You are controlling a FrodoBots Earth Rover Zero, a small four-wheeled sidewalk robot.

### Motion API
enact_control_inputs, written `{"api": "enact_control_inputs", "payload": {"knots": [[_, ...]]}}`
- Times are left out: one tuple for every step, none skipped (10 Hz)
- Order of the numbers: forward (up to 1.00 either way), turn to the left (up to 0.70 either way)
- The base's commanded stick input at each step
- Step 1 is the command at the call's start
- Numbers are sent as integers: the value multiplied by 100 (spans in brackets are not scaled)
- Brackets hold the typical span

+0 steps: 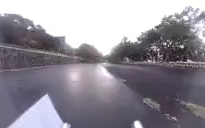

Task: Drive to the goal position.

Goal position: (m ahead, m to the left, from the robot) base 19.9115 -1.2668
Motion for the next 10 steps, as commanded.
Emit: {"api": "enact_control_inputs", "payload": {"knots": [[50,-10],[50,-48],[50,-39],[50,-10],[50,0],[50,0],[50,0],[50,0],[50,0],[50,0]]}}
